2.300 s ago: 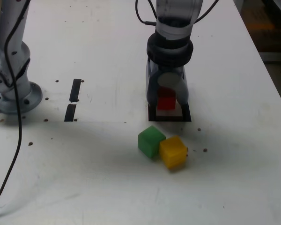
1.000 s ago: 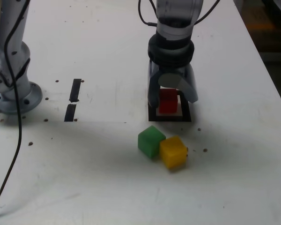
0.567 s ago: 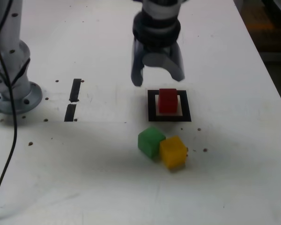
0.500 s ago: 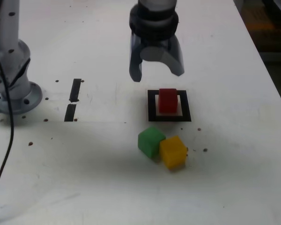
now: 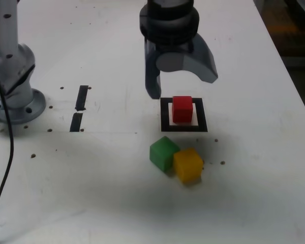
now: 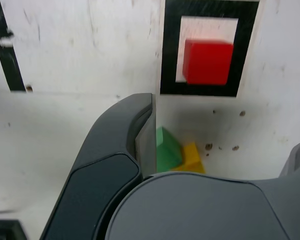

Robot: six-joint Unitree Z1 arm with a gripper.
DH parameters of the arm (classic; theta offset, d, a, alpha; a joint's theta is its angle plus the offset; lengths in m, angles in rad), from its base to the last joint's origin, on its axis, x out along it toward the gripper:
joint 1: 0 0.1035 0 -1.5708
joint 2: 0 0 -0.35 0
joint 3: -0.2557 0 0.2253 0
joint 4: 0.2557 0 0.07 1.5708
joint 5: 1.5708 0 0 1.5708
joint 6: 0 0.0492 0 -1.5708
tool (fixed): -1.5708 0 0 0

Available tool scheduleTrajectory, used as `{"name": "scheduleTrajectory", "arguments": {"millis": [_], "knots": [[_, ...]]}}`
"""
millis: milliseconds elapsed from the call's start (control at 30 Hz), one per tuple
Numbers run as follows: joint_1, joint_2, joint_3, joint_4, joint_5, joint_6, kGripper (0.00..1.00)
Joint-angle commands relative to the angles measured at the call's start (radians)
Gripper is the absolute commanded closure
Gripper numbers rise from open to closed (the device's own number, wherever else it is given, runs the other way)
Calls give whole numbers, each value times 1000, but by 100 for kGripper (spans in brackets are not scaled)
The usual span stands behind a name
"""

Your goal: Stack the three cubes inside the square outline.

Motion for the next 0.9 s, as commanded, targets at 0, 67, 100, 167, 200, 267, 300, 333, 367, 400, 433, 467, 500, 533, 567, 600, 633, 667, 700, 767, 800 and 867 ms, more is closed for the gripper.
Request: {"name": "scheduleTrajectory", "arguments": {"millis": [0,67,100,167,200,267,300,333,367,400,433,467,500,533,567,600,633,667,700,767,800,867], "knots": [[-25,-6,-12,3,-21,-40,0],[-44,0,-21,5,-43,-80,0],[-52,4,-27,7,-53,-99,0],[-66,16,-39,9,-74,-135,1],[-73,22,-46,11,-83,-152,1],[-86,35,-61,13,-101,-187,1],[-93,41,-68,14,-109,-205,1],[-100,47,-75,15,-118,-223,1],[-107,53,-82,16,-126,-241,1],[-114,60,-90,17,-135,-257,1],[-122,67,-101,21,-143,-274,1],[-129,76,-114,28,-149,-289,1],[-136,87,-130,37,-155,-303,1],[-142,99,-149,49,-161,-314,1],[-150,117,-177,66,-167,-326,1],[-155,131,-198,77,-172,-335,1],[-160,144,-216,87,-178,-344,1],[-163,158,-231,93,-186,-351,1],[-167,170,-242,96,-195,-359,1],[-174,189,-254,94,-215,-375,1],[-177,196,-257,91,-224,-383,1],[-181,209,-259,82,-241,-395,2]]}}
